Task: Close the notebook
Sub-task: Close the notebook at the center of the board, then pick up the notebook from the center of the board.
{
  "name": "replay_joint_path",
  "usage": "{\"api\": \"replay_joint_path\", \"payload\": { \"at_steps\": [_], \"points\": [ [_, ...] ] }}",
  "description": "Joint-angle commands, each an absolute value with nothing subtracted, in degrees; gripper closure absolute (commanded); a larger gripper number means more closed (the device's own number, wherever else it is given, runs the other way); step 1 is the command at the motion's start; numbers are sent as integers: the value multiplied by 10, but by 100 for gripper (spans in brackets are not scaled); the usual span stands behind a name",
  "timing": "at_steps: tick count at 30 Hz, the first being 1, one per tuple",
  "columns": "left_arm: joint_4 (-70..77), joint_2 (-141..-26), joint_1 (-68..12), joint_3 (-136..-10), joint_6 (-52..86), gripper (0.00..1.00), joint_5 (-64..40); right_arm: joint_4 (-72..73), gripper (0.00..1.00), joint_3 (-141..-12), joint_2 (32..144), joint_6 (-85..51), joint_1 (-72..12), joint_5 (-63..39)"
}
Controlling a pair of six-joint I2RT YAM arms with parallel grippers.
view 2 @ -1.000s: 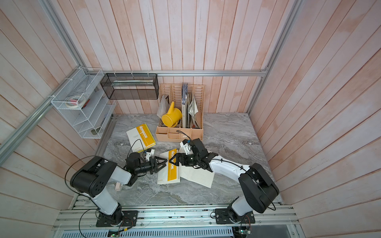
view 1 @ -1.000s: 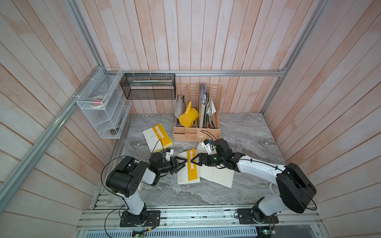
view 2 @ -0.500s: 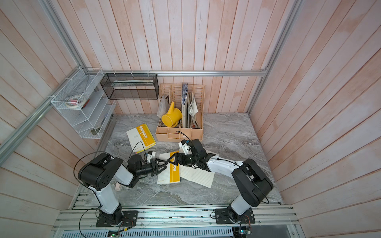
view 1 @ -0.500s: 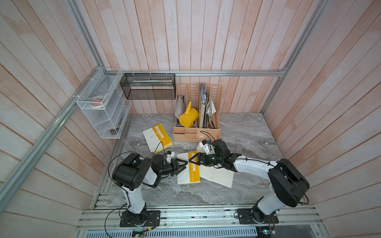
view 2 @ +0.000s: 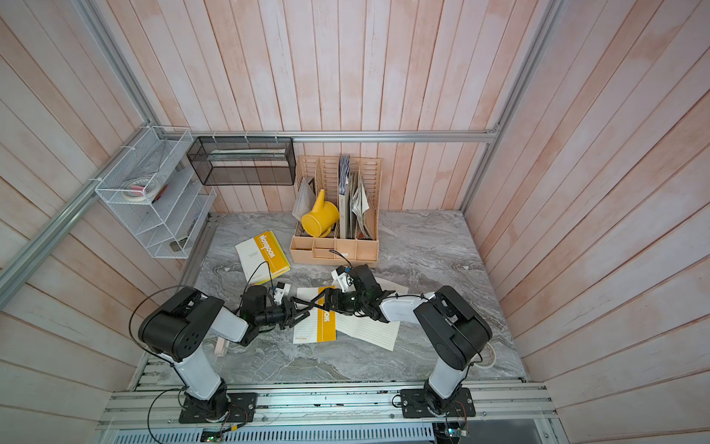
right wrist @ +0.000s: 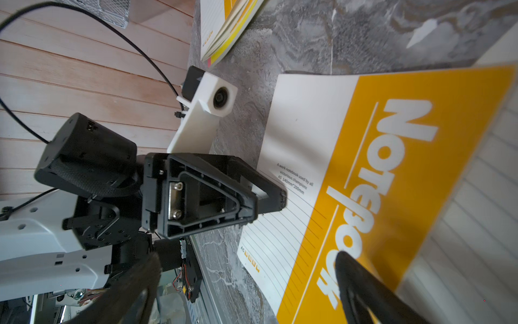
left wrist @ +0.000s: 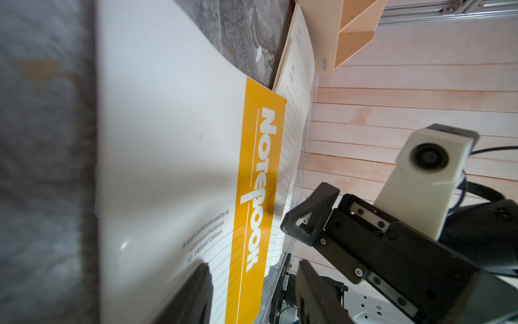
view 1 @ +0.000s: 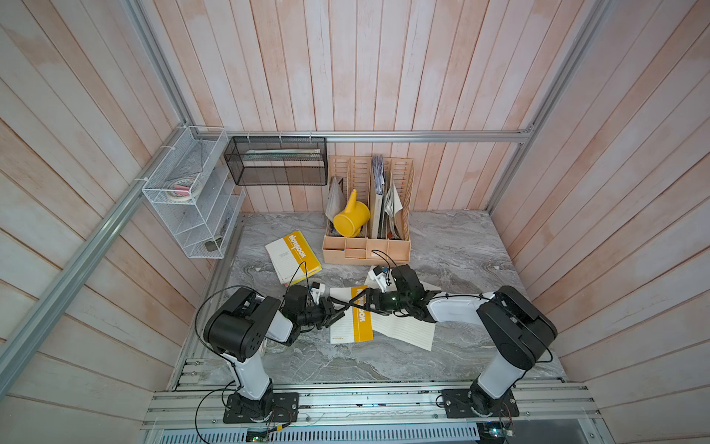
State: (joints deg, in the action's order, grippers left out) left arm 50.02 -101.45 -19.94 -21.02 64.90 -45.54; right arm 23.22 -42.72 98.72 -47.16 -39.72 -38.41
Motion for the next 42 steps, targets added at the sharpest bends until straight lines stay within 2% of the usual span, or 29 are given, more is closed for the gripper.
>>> {"api": "replay_joint_path", "payload": {
  "at_steps": [1,5,8,12,17,27,33,39,42],
  "points": [
    [484,-992,-202,-217,642,48,-448,256,2,-413,1006,-480,-402,-392],
    [440,-951,-202,-218,646,48,-440,257,2,-402,1010,-479,-401,-387],
    [274,-909,-202,-252,594,47,-411,254,2,-398,1015,-477,-401,-388],
    [36,-853,-200,-310,492,48,-320,257,2,-393,1013,-478,-401,-390],
    [-82,-825,-163,-347,436,47,-290,254,2,-393,1011,-475,-401,-389],
    [-77,-799,-124,-328,393,47,-334,241,2,-389,999,-468,-401,-389],
    [-28,-822,-110,-295,393,47,-375,241,2,-389,997,-470,-401,-390],
    [6,-843,-110,-276,404,54,-391,239,2,-388,993,-470,-401,-390],
    [14,-850,-109,-273,405,54,-393,238,2,-386,993,-469,-401,-391]
  ]
}}
